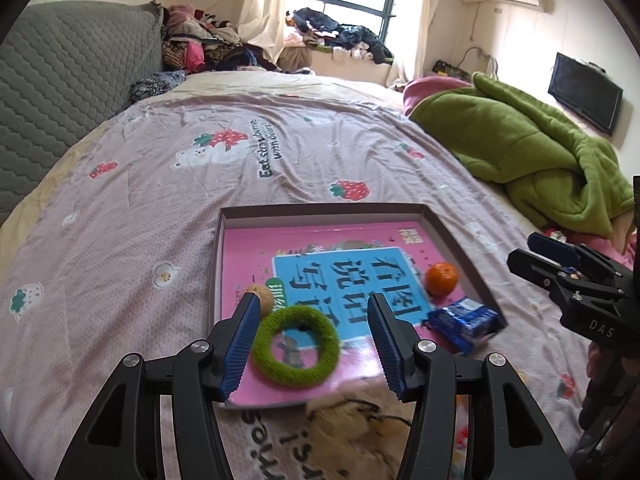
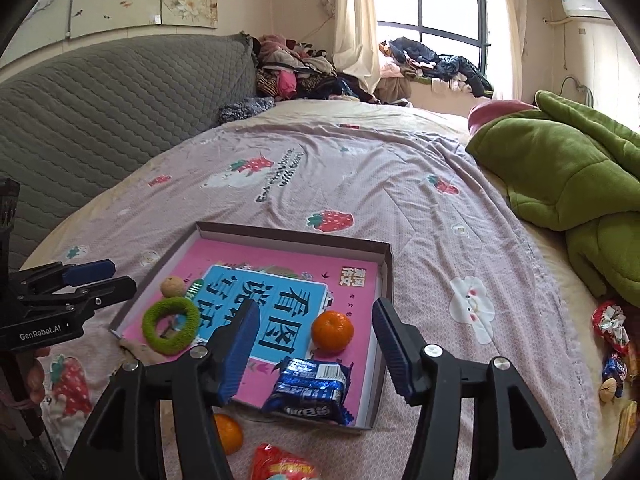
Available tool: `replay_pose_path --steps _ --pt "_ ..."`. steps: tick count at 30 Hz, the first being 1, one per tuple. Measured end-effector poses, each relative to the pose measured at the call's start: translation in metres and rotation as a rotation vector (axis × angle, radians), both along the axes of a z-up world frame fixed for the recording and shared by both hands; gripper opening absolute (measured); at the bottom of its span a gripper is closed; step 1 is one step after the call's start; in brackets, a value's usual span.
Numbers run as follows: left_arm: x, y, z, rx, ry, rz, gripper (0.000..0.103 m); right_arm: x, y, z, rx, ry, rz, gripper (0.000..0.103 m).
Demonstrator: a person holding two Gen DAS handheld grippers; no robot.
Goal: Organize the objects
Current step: 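Withdraw both tools from the tray back toward the scrunchie and egg packets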
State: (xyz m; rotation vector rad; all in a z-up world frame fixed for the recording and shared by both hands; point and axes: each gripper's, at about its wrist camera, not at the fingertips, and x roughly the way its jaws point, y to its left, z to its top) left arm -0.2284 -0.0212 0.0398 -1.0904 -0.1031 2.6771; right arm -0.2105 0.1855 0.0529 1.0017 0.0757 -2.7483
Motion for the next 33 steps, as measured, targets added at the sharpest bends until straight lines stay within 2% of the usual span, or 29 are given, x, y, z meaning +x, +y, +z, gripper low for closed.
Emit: replay_pose_path --steps 13,19,33 --pt "0.042 0.002 0.022 0.019 0.042 -0.008 0.058 0.044 -0.003 0.029 -0.044 0.081 0.027 0.059" --pt "0.055 0.000 0.031 0.019 0.068 -0.008 0.058 0.056 -0.005 0.036 -0.025 0.111 0.027 0.059" --pt "0.075 0.004 0.036 0.004 0.084 -0.021 0.058 0.069 -0.003 0.035 -0.031 0.106 0.025 0.059"
